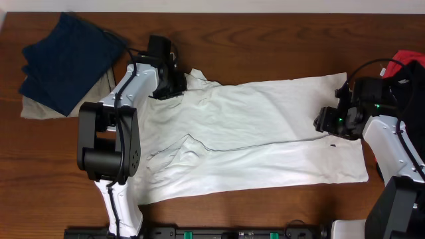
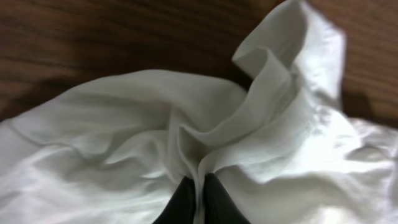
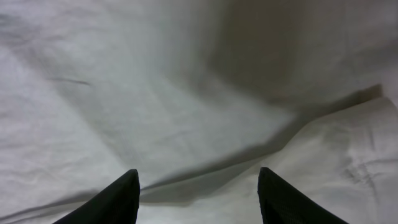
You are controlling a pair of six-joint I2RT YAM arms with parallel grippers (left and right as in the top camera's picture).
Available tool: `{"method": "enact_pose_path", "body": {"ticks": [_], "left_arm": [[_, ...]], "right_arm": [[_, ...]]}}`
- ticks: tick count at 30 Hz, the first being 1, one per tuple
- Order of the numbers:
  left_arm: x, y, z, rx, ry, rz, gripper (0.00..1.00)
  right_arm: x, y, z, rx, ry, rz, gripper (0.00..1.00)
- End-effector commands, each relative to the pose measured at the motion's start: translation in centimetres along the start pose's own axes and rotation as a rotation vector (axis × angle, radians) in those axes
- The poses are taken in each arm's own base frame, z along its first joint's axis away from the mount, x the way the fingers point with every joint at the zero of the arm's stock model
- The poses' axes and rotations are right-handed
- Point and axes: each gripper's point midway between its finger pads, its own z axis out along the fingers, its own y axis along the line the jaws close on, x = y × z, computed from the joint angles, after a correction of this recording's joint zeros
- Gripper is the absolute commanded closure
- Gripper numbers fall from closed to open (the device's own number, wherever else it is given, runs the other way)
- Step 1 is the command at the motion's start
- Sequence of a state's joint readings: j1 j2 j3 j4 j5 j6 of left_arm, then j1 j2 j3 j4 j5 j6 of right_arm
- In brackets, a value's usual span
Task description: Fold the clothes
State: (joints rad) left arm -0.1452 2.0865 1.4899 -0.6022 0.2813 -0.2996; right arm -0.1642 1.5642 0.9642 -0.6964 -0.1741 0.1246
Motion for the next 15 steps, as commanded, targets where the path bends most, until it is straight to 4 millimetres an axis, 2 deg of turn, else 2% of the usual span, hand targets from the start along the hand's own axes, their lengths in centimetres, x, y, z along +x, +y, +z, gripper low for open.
{"method": "enact_pose_path", "body": {"ticks": [1,5,7,10,12,15], "left_arm": [[-0.5,-0.8,-1.6,0.035,-0.026,0.004,0.94],[-1.0,-1.6,-4.2,0.051,-0.071,0.030,0.94],[-1.1,-2.2,-6.4,0.062,-0.101,0.039,0.94],[-0.6,-2.8,-8.6,0.071,-0.117,0.046,0.94],[0.2,-3.1,-9.2,0.067,-0.099,0.050,0.94],[1.7,-2.8,-8.7,0.043,-0.036,0.047,0.94]], "right_arm": [[0.5,0.0,0.4,0.019,0.016,-0.031,0.40],[0.0,-0.2,0.4,0.031,-0.006,-0.034,0.40],[-0.6,-0.1,0.4,0.029,-0.028,-0.037,0.38],[-1.1,0.0,0.4,0.026,-0.049,-0.040,0.38],[-1.5,0.0,0.4,0.024,-0.066,-0.043,0.37],[-2.7,0.2,0.3,0.018,-0.113,-0.050,0.38]]}}
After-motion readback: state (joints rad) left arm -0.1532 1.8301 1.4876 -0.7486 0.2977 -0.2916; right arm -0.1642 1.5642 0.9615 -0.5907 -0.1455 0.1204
